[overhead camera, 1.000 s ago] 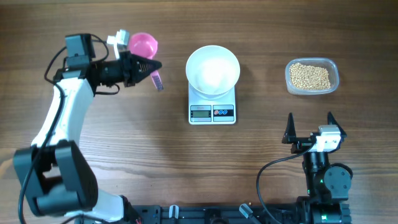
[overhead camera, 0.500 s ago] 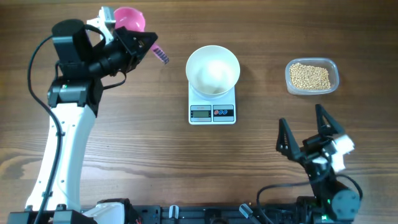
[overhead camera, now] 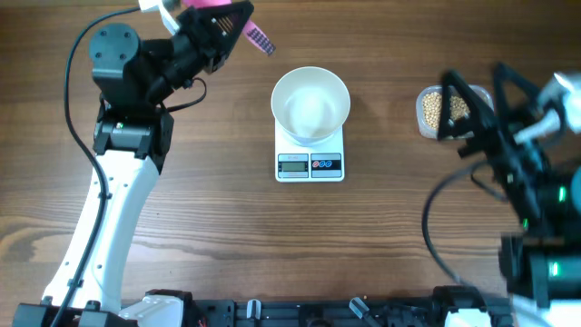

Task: Scoop item into bowl and weigh 150g on scale
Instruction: 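Lift the pink scoop up and toward the bowl with the left gripper, then bring the right gripper to the scoop above the bowl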

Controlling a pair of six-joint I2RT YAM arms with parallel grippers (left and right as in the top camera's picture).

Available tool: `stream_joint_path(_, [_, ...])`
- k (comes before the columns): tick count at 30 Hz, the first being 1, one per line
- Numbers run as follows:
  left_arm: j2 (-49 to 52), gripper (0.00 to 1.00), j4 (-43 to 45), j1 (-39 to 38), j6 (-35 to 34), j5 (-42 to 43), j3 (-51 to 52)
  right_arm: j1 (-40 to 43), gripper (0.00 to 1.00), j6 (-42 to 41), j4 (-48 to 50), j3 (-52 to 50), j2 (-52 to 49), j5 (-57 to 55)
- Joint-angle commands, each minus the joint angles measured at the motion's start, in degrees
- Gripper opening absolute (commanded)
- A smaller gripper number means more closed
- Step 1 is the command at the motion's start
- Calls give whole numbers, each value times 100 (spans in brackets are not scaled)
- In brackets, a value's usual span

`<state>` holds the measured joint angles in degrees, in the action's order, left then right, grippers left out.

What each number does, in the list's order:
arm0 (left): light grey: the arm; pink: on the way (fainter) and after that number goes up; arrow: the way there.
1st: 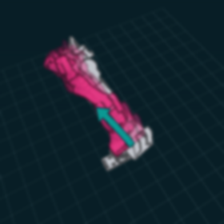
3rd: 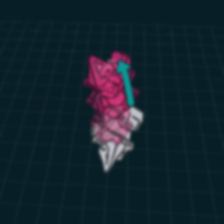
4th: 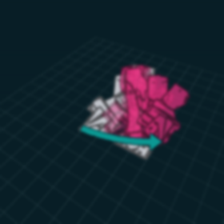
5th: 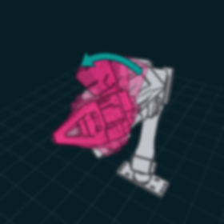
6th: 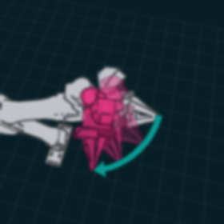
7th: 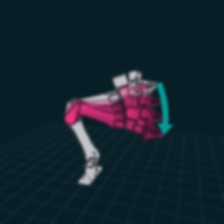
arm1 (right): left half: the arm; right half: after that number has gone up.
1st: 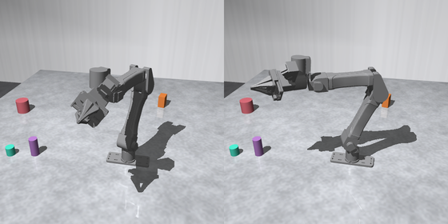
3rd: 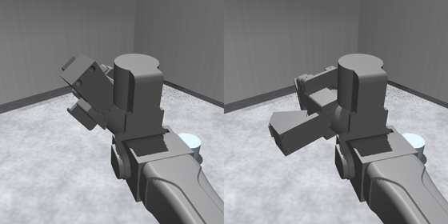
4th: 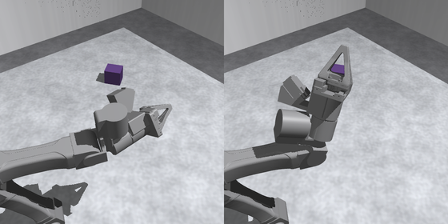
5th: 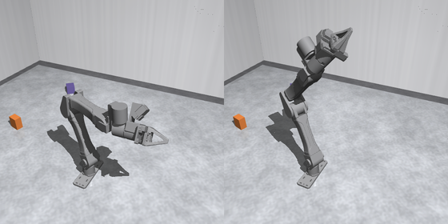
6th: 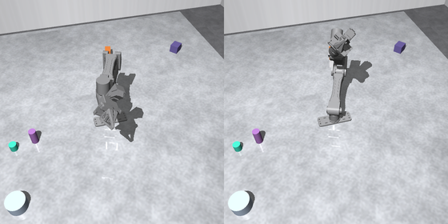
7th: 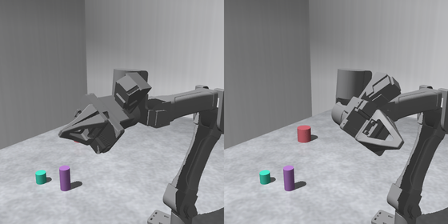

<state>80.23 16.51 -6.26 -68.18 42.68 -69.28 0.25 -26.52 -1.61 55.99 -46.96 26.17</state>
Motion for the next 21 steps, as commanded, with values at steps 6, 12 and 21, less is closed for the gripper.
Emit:
stream_joint_path(6, [-17,4,601,-424,-857,-339,-50,-367,92,-5862,4739,195,-2839,2942])
stream_joint_path(12, [46,4,566,-855,-251,-640,-48,-1534,92,-7425,4393,195,-3281,2428])
stream_joint_path(21, [46,4,-7,-1351,-330,-1130,-48,-1845,67,-7427,4242,190,-3289,1989])
